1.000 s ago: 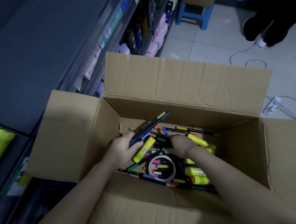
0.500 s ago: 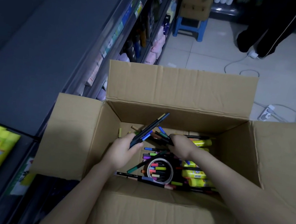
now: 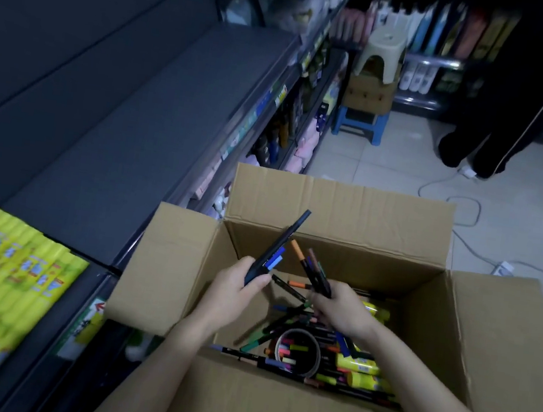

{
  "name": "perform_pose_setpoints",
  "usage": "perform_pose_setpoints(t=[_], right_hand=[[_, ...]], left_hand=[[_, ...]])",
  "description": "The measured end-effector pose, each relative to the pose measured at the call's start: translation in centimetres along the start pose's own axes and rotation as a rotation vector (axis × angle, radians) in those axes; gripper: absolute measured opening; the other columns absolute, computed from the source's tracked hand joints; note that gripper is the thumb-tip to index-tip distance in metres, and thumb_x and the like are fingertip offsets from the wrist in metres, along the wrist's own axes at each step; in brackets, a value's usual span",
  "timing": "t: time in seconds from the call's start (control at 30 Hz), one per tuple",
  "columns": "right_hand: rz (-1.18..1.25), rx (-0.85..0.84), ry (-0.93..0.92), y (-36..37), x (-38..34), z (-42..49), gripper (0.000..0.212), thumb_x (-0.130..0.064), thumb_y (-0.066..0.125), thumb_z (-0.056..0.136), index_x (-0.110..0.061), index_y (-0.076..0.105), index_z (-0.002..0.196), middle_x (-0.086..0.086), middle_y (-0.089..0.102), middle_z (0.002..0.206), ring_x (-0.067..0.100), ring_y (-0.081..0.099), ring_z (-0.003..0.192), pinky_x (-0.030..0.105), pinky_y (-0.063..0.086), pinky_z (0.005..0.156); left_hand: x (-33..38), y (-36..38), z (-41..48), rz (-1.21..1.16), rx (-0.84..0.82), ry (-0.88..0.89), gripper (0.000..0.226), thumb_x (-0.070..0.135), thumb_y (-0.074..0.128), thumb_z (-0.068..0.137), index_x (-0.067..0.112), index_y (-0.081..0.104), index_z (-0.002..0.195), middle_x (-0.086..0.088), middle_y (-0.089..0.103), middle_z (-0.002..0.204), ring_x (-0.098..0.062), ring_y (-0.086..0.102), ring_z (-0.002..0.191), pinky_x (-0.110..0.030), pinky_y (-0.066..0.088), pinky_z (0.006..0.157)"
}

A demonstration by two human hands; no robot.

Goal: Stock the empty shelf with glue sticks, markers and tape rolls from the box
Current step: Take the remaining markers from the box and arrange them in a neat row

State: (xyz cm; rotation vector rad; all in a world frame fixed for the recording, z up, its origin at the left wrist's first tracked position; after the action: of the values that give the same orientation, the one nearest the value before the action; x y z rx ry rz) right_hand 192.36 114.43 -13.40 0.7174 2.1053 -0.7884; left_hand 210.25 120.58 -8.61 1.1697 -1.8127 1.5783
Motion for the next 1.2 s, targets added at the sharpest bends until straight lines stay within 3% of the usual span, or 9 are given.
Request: perform_pose_setpoints(t=[0.13, 0.27, 0.37, 0.53, 0.7, 0.97, 1.1, 1.2], right_hand=[[0.038, -0.001, -0.067, -0.5, -3.0, -1.3, 0.015, -0.014, 0.056, 0.093, -0.012, 0.053, 0.078, 0.005, 0.052, 0.061, 0.018, 0.045, 0.051, 0.031, 0.038, 0.051], [0.139, 0.015, -0.149, -1.3, -6.5, -2.6, 0.017, -0.012, 0.056, 0.093, -0.011, 0.05, 0.077, 0.002, 0.049, 0.057, 0.016, 0.041, 0.047, 0.03, 0.037, 0.048], [0.262, 0.034, -0.187, -1.8, -8.5, -3.4, 0.019, -0.017, 0.058, 0.093, -0.01, 0.052, 0.077, 0.003, 0.047, 0.058, 0.015, 0.04, 0.048, 0.026, 0.037, 0.048], [0.486, 0.041, -0.204, -1.9, -10.7, -4.4, 0.019, -0.024, 0.058, 0.093, -0.01, 0.051, 0.083, 0.001, 0.045, 0.061, 0.013, 0.041, 0.052, 0.025, 0.04, 0.053], [0.733, -0.044, -0.166, -0.2, -13.1, -5.1, 0.016, -0.025, 0.058, 0.093, -0.014, 0.049, 0.085, -0.001, 0.043, 0.06, 0.009, 0.04, 0.047, 0.02, 0.039, 0.044], [0.795, -0.158, -0.294, 5.6, -20.7, -8.1, 0.018, -0.024, 0.056, 0.095, -0.014, 0.047, 0.083, -0.004, 0.04, 0.057, 0.007, 0.035, 0.043, 0.017, 0.033, 0.04], [0.782, -0.217, -0.307, 11.3, -23.7, -9.7, 0.021, -0.023, 0.056, 0.095, -0.016, 0.044, 0.08, -0.005, 0.04, 0.054, 0.006, 0.034, 0.041, 0.017, 0.031, 0.04], [0.738, -0.275, -0.321, 16.3, -24.9, -11.0, 0.023, -0.024, 0.056, 0.095, -0.016, 0.043, 0.078, -0.003, 0.04, 0.056, 0.008, 0.033, 0.042, 0.018, 0.031, 0.039]], left_hand=[[1.4, -1.4, -1.0, -0.089, 0.077, -0.004, 0.014, 0.031, 0.055, 0.094, 0.027, 0.052, 0.081, 0.009, 0.048, 0.062, -0.007, 0.046, 0.058, -0.029, 0.039, 0.059], [2.6, -2.7, -2.1, -0.174, 0.14, -0.004, 0.013, 0.031, 0.054, 0.095, 0.02, 0.055, 0.087, 0.011, 0.049, 0.063, -0.008, 0.047, 0.059, -0.031, 0.041, 0.06], [3.4, -3.6, -3.1, -0.238, 0.199, -0.018, 0.016, 0.029, 0.053, 0.096, 0.014, 0.056, 0.093, 0.008, 0.052, 0.064, -0.01, 0.049, 0.058, -0.029, 0.042, 0.059], [4.4, -5.5, -4.8, -0.302, 0.323, -0.013, 0.012, 0.028, 0.052, 0.096, 0.021, 0.054, 0.086, 0.004, 0.054, 0.067, -0.008, 0.05, 0.058, -0.02, 0.043, 0.057], [5.8, -8.2, -7.0, -0.349, 0.402, 0.022, 0.017, 0.027, 0.05, 0.097, 0.016, 0.051, 0.085, 0.003, 0.053, 0.067, -0.009, 0.05, 0.058, -0.02, 0.043, 0.056], [7.3, -14.9, -11.8, -0.312, 0.499, 0.12, 0.022, 0.032, 0.053, 0.094, 0.012, 0.05, 0.085, 0.002, 0.053, 0.062, -0.014, 0.046, 0.053, -0.029, 0.038, 0.055], [5.3, -18.4, -16.6, -0.286, 0.548, 0.093, 0.021, 0.025, 0.052, 0.097, 0.006, 0.049, 0.088, -0.002, 0.049, 0.064, -0.014, 0.042, 0.05, -0.022, 0.035, 0.045], [2.9, -21.1, -20.6, -0.263, 0.607, 0.069, 0.022, 0.024, 0.051, 0.097, 0.005, 0.049, 0.087, -0.002, 0.05, 0.065, -0.013, 0.043, 0.051, -0.024, 0.038, 0.05]])
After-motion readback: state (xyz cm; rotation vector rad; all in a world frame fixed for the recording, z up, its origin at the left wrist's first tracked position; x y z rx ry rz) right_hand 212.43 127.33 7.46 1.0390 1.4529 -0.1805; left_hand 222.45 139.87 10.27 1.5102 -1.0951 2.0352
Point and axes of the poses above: each hand's wrist, its own z-axis towards the middle knuckle, its own y-axis out of the palm, x = y × z, the point moved 8 cm from there along z, towards the middle knuckle
